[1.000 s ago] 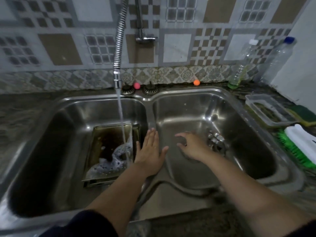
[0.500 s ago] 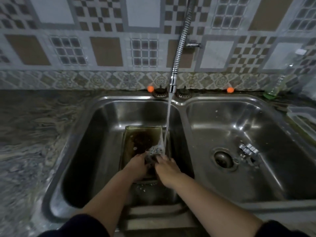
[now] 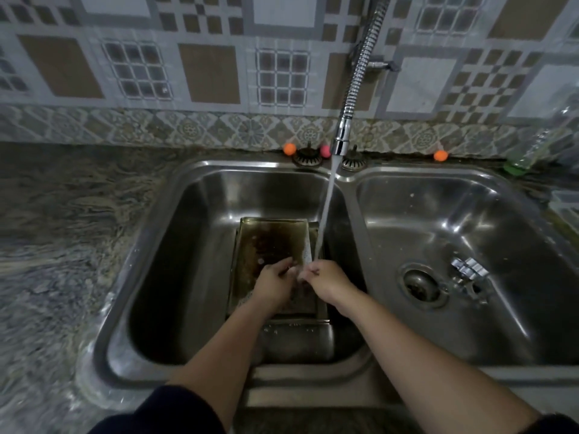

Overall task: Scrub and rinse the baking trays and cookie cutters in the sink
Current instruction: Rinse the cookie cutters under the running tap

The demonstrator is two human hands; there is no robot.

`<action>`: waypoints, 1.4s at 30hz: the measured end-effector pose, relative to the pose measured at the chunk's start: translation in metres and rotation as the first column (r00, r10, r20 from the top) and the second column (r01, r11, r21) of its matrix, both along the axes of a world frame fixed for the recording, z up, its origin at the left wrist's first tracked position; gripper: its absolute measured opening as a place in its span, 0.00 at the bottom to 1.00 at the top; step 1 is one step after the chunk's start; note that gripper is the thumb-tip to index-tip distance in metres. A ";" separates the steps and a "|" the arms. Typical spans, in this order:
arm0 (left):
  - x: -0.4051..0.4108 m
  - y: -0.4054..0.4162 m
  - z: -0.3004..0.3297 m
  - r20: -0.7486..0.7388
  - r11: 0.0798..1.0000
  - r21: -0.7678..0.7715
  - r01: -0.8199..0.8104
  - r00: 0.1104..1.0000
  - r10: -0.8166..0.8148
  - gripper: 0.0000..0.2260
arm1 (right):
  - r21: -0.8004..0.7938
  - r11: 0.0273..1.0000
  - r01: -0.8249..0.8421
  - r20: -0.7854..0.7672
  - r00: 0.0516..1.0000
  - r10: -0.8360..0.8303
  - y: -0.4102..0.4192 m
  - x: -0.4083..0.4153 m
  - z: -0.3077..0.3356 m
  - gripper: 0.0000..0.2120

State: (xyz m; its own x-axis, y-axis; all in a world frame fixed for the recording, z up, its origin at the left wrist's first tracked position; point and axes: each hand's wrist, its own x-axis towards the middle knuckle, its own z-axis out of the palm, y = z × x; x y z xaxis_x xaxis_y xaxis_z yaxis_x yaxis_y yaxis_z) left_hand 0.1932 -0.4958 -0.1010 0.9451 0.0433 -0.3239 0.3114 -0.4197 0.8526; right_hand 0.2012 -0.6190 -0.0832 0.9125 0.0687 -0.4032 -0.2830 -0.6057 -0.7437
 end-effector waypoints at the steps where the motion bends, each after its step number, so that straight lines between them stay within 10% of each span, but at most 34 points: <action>1: -0.002 -0.004 0.006 -0.028 0.995 -0.099 -0.018 0.999 0.015 0.19 | 0.084 0.996 0.039 -0.054 0.998 -0.035 -0.005 -0.001 0.004 0.08; 9: -0.008 -0.032 0.028 -0.430 0.780 -0.567 -0.265 0.903 -0.006 0.14 | 0.182 0.977 0.112 -0.098 0.991 -0.095 -0.030 -0.016 0.007 0.10; 26: -0.020 -0.010 0.038 -0.375 0.635 -0.676 -0.374 0.916 0.140 0.21 | 0.014 0.998 -0.054 0.247 0.968 0.049 -0.013 0.005 0.032 0.08; 33: -0.015 -0.011 0.034 -0.201 0.657 -0.695 -0.292 0.956 0.213 0.16 | 0.230 0.961 0.156 -0.124 0.984 -0.130 -0.019 -0.007 0.036 0.19; 37: -0.018 -0.020 0.036 -0.007 0.755 -0.634 -0.166 0.978 0.209 0.17 | 0.499 0.780 0.378 -0.370 0.907 -0.202 -0.025 -0.012 0.051 0.15; 42: -0.023 -0.036 0.046 0.186 0.857 -0.513 0.042 0.981 0.063 0.17 | 0.570 0.701 0.428 -0.413 0.887 -0.206 -0.031 -0.005 0.060 0.14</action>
State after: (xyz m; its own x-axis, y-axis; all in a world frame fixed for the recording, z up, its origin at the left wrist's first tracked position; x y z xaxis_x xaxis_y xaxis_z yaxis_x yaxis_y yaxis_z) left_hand 0.1697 -0.5320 -0.0547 0.9906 -0.0690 -0.1178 0.1242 0.0957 0.9876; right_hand 0.1966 -0.6503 -0.0228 0.7692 0.1357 -0.6244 -0.6388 0.1412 -0.7563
